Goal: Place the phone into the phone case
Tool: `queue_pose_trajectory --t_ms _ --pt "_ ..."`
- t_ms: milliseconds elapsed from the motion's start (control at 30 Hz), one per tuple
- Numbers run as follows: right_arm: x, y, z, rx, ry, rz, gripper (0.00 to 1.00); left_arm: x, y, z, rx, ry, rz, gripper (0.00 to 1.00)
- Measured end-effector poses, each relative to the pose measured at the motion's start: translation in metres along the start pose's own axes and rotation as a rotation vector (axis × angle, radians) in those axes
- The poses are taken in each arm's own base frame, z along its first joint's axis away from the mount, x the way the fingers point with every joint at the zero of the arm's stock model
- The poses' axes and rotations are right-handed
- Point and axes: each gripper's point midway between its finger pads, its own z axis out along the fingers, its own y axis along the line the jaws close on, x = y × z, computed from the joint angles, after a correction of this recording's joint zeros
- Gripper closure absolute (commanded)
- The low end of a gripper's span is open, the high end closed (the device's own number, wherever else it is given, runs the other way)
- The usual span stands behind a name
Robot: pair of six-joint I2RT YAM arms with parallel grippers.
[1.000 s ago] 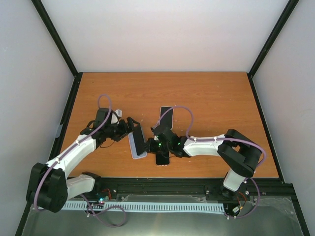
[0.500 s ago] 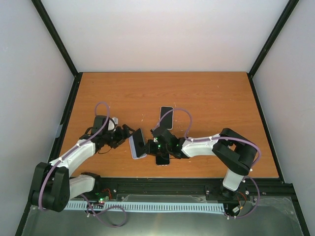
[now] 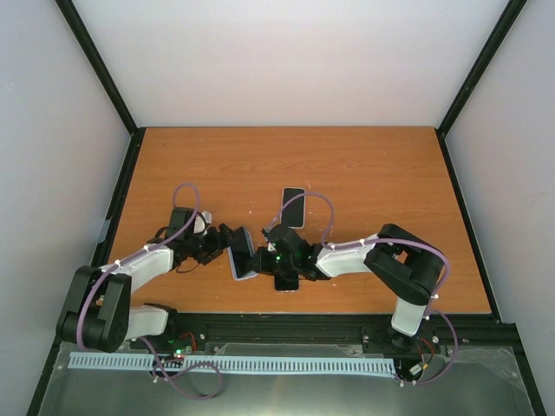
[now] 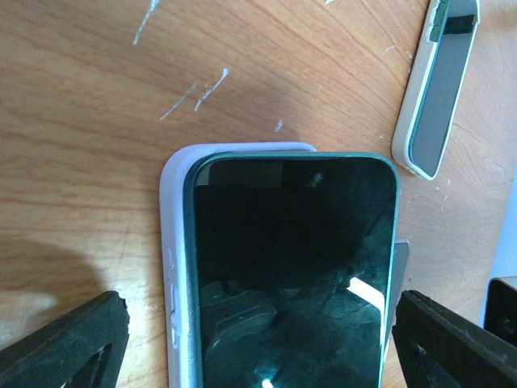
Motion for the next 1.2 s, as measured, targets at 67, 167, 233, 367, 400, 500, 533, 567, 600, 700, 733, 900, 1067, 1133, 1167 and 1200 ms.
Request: queue_pose_trajectory --t_ms 67,167,233,367,400,500,533,567,600,700,733,900,1067,1133,1167,1200 --pt "0.000 0.001 0.002 -0.008 0.003 -0.001 0.97 -0.001 -0.002 0.001 0.009 0.000 0.005 0.11" --pt "0.001 0.002 0.004 -0.024 0.010 -0.003 0.97 -0.002 -0.006 0.001 0.030 -0.003 0.015 0.11" --pt "0.002 0.003 0.006 -0.032 0.012 -0.005 0.97 -0.002 -0.008 0.002 0.044 -0.001 0.020 0.11" --pt "0.003 0.004 0.009 -0.048 0.021 -0.001 0.97 0.001 -0.011 0.004 0.073 0.014 0.025 0.13" --pt "0.003 0.004 0.009 -0.054 0.022 0.002 0.97 0.002 -0.010 0.005 0.077 0.017 0.025 0.14" --pt "0.004 0.004 0.011 -0.067 0.024 0.017 0.95 0.004 -0.009 0.005 0.090 0.022 0.015 0.15" --pt "0.005 0.004 0.011 -0.069 0.023 0.022 0.93 0.005 -0.009 0.005 0.094 0.023 0.010 0.15" --pt "0.004 0.004 0.011 -0.071 0.022 0.027 0.92 0.005 -0.008 0.005 0.096 0.025 0.007 0.16" --pt "0.005 0.003 0.010 -0.070 0.022 0.031 0.91 0.006 -0.008 0.005 0.099 0.026 0.001 0.16" --pt "0.005 0.001 0.010 -0.060 0.020 0.040 0.87 0.008 -0.009 0.003 0.106 0.027 -0.009 0.18" --pt "0.005 0.000 0.010 -0.052 0.018 0.042 0.85 0.009 -0.010 0.002 0.108 0.028 -0.011 0.19" --pt "0.008 -0.018 0.007 0.038 0.019 0.064 0.76 0.011 -0.010 -0.001 0.101 0.033 -0.015 0.26" --pt "0.008 -0.024 -0.002 0.098 0.018 0.057 0.71 0.011 0.001 0.000 0.045 0.027 -0.032 0.29" --pt "0.007 -0.024 -0.005 0.118 0.014 0.048 0.70 0.011 0.004 0.000 0.030 0.025 -0.035 0.31" --pt "0.006 -0.024 -0.007 0.127 0.014 0.042 0.70 0.011 0.005 0.000 0.024 0.024 -0.037 0.33" --pt "0.005 -0.025 -0.007 0.140 0.014 0.034 0.71 0.011 0.007 0.001 0.018 0.024 -0.038 0.34"
